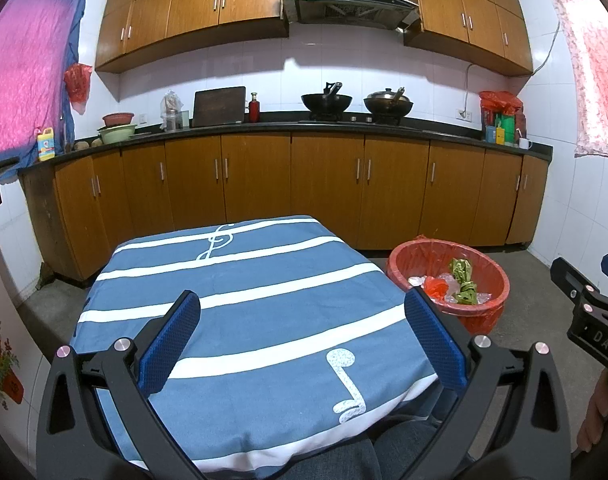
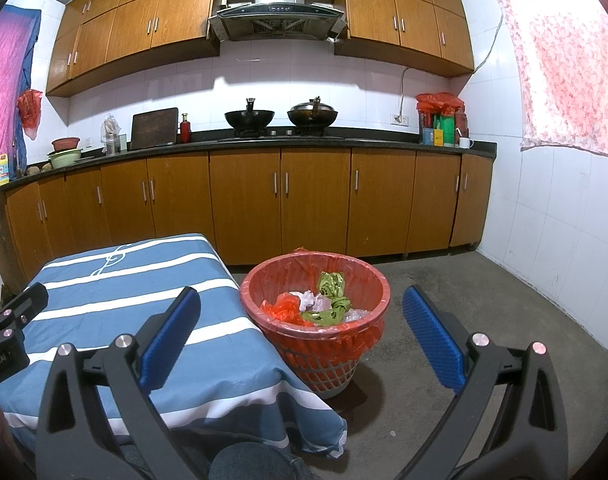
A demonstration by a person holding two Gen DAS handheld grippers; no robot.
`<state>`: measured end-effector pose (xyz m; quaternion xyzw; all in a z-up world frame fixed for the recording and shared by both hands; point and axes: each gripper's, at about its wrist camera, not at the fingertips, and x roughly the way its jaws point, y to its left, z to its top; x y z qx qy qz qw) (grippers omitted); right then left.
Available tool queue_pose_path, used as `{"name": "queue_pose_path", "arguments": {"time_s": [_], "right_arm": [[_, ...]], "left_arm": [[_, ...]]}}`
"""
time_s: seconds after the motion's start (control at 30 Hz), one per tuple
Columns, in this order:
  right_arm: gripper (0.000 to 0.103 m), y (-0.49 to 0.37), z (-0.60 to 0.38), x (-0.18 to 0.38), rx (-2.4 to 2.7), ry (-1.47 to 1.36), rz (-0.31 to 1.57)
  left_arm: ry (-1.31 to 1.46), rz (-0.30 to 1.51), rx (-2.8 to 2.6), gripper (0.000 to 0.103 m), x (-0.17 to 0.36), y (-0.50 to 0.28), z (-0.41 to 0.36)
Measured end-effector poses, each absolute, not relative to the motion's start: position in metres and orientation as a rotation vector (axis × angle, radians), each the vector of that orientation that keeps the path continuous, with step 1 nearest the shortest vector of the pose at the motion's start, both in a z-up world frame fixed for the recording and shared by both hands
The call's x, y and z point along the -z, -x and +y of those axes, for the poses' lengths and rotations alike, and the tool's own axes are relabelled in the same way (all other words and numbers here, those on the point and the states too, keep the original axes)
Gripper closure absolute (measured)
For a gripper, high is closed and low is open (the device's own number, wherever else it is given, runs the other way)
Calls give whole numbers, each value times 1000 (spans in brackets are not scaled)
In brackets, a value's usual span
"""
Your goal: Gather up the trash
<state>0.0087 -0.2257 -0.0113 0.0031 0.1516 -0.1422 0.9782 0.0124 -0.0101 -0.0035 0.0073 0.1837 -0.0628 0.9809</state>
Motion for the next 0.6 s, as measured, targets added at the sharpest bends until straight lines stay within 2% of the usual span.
{"name": "queue_pose_path", "arguments": {"time_s": [0.6], "right_arm": [[4, -8, -226, 11, 287, -8, 306]], "left_arm": [[-9, 374, 120, 2, 3, -13, -8]]}}
